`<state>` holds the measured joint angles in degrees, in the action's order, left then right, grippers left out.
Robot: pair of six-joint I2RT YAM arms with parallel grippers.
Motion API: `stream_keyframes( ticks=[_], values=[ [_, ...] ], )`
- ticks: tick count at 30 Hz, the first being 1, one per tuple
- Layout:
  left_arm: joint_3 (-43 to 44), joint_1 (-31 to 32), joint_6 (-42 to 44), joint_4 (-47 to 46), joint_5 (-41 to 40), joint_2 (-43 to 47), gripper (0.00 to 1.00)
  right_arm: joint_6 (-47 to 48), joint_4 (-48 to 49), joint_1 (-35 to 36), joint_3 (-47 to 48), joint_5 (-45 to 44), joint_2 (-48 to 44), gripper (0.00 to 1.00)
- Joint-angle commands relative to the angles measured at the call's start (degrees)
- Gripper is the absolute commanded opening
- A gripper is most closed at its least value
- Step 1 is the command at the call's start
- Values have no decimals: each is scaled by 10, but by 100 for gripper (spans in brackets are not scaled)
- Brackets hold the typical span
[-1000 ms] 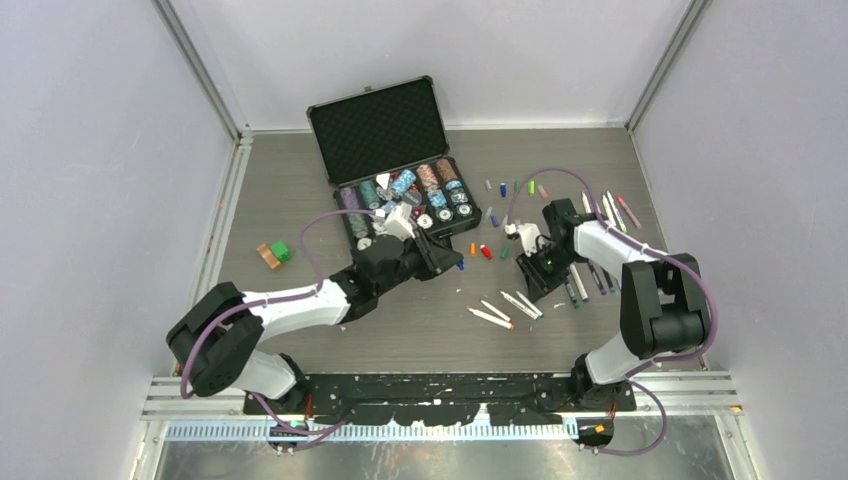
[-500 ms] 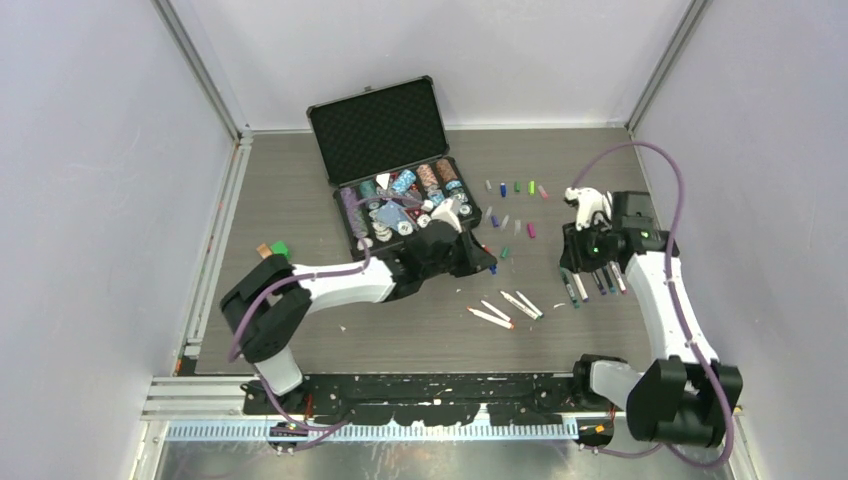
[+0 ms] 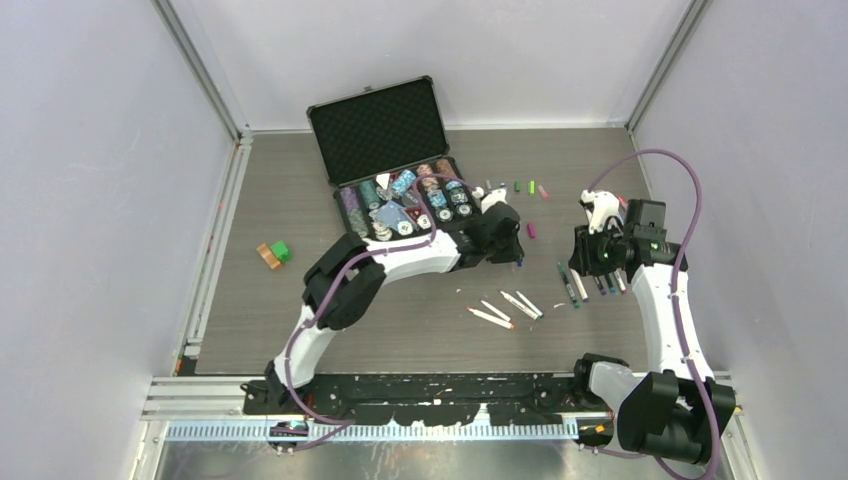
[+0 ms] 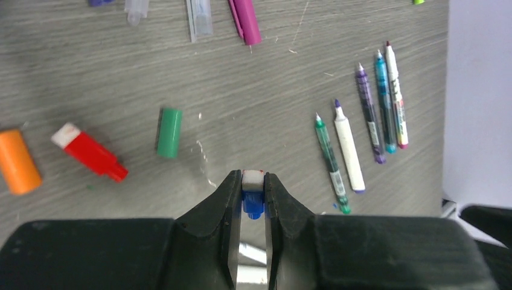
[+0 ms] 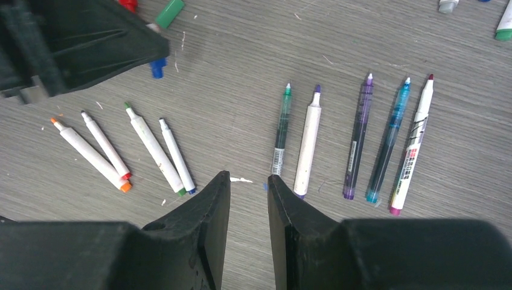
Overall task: Open the pen caps
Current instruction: Place the pen at the center of the board, then place the pen cap at the center of the board.
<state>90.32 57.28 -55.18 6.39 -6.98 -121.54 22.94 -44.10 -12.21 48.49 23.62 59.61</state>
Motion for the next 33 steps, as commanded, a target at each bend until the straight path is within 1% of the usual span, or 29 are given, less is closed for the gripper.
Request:
stream_keyframes(
  ticks=[1,7,12,16,22,25,30,33],
  values=[
    [85,2,38,62,-16,-55,0,0,18,-7,-1,13,-9,35],
    [175,2,50,118,-19,-114,4,7,13,-11,-1,27,-7,35],
    [213,2,55,149,-25,-143,8,8,13,-13,-1,32,-10,35],
    [233,1,60,174,-32,-151,16,9,12,-16,-4,36,-13,36],
    [248,1,65,191,-40,-151,24,10,9,-19,-2,43,-14,36],
    [253,1,65,196,-39,-150,31,10,9,-21,-3,43,-15,36],
    [250,1,69,191,-25,-128,34,10,6,-23,-3,47,-18,36],
    [224,-1,76,169,-9,-88,34,13,1,-26,-1,53,-21,36]
  ],
)
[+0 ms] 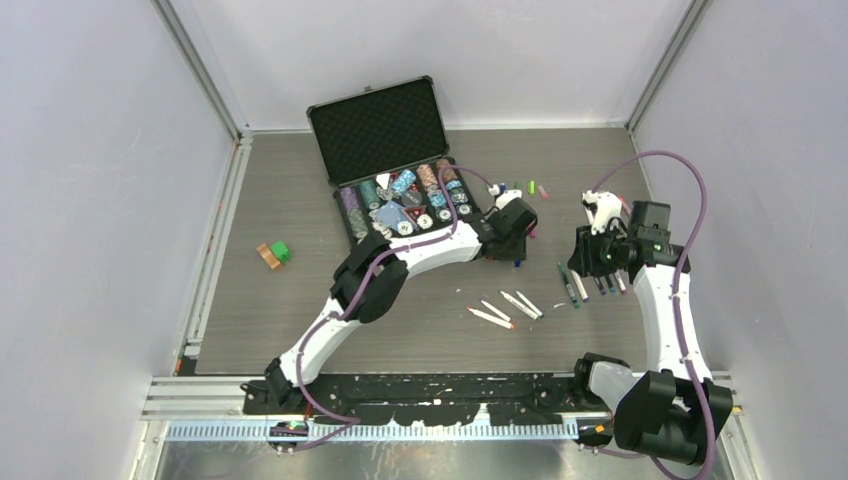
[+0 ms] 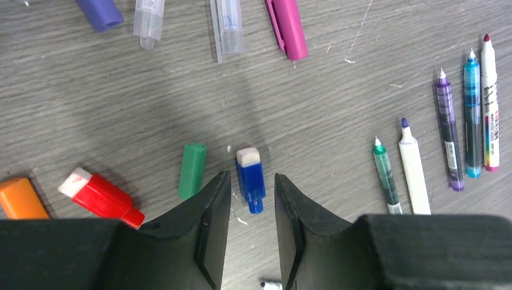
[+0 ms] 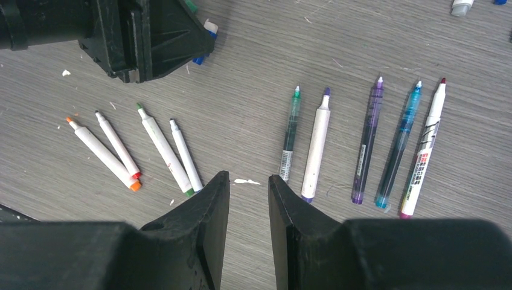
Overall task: Open the pen caps
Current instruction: Place the pen cap at the center of the board.
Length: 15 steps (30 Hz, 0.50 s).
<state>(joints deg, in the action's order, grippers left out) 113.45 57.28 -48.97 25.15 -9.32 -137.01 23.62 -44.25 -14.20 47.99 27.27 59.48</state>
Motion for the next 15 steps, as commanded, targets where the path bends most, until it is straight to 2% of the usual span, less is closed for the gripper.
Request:
stream_keyframes(
  ticks=[1,5,8,10,11,12,15],
  values=[
    [-28,-2,21,-36,29,89,34,7,2,-8,4,20,-22,36],
    [-185,-6,75,-163,56,229,35,16,-14,-24,16,47,-29,36],
    [-331,-16,118,-224,32,357,48,29,-24,-34,32,64,-41,43],
    [-393,-42,134,-218,39,433,62,15,-25,-35,56,53,-47,56],
    [-421,-62,136,-207,56,469,66,8,-24,-37,67,48,-49,62],
    [-449,-87,137,-196,78,504,68,-2,-24,-38,78,48,-52,70],
    [-518,-176,147,-158,154,627,73,-59,-10,-45,105,85,-58,86]
  ],
)
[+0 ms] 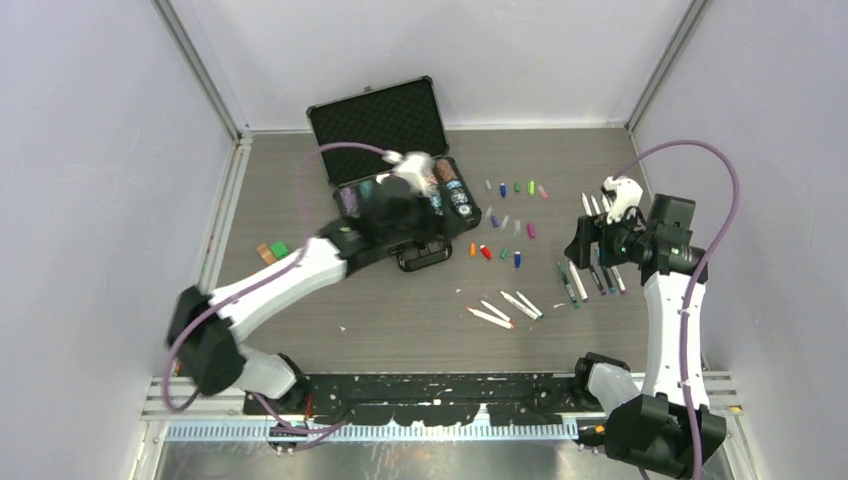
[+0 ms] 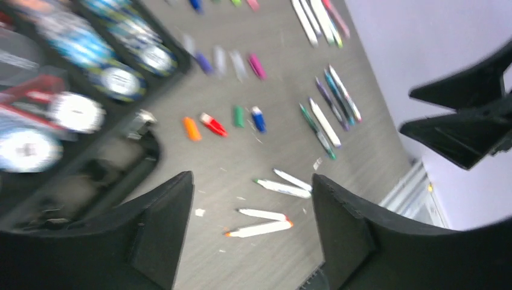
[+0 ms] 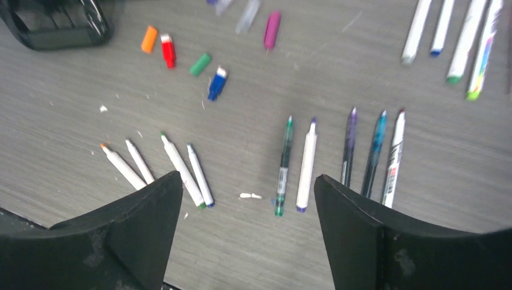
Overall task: Open the pen caps
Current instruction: Place the pen cap at the center of the board, then reset both arms
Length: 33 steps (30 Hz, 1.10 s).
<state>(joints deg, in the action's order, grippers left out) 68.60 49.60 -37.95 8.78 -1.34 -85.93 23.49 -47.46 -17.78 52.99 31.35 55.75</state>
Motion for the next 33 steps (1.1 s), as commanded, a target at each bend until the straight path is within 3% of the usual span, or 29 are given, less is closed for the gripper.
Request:
stream_keyframes(
  ticks=[1,3,4,8,12,17,33],
  values=[
    [-90,-130,47,19,86,156,80,-78,29,-12,66,64,-21,87],
    [-120,-182,71,54,87,233,96,-145,66,-12,84,80,-22,87],
    [-125,-205,88,75,84,265,99,-195,92,-12,93,73,-20,87],
    [-104,-304,139,161,91,363,100,-285,114,-13,171,75,8,87],
    [-53,-377,165,236,139,384,100,-286,82,-13,253,70,24,87],
    [-26,-389,158,259,163,401,100,-274,44,-13,306,81,20,87],
    [38,-389,157,305,157,432,100,-410,51,-13,322,39,-9,88]
  ],
)
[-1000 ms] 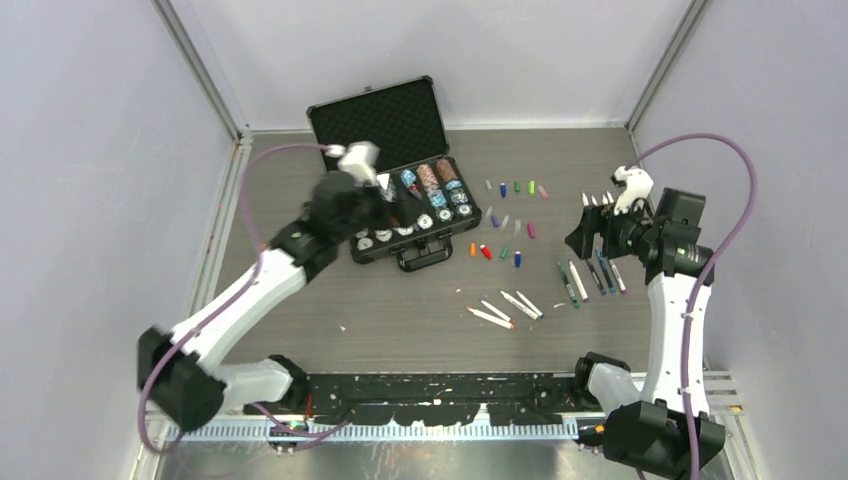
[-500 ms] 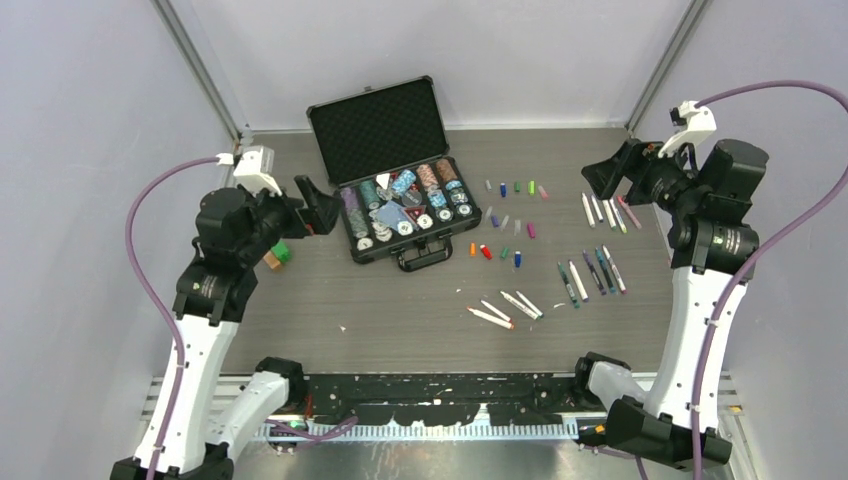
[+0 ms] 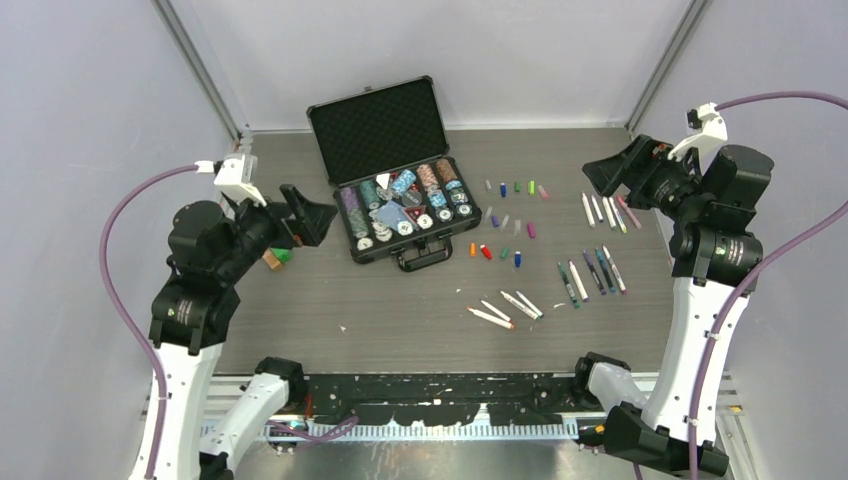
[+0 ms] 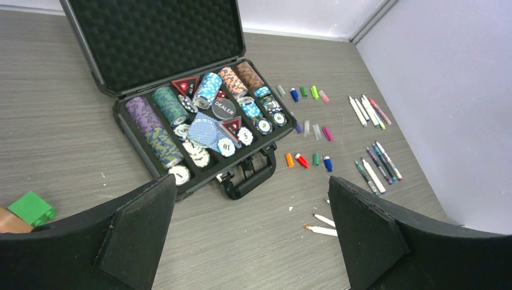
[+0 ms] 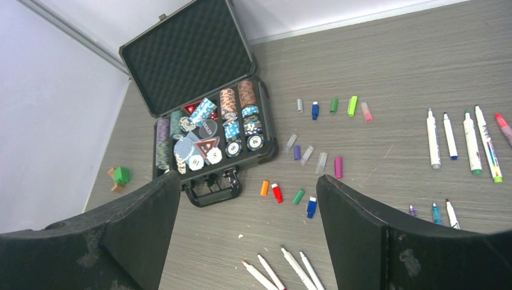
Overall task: Open the pen caps
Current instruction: Reset both arms
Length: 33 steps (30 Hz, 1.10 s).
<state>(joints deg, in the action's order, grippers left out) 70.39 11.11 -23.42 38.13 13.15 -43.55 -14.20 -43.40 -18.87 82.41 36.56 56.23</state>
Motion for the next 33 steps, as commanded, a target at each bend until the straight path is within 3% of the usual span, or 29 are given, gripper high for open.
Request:
stream_keyframes(
  ticks=[1,33],
  values=[
    [21,-4,13,13,12,10,100,-33,10,-2,29,-14,-13,88],
    [15,-4,32,34,2,26,100,-9,10,-2,8,-16,-22,88]
  ],
)
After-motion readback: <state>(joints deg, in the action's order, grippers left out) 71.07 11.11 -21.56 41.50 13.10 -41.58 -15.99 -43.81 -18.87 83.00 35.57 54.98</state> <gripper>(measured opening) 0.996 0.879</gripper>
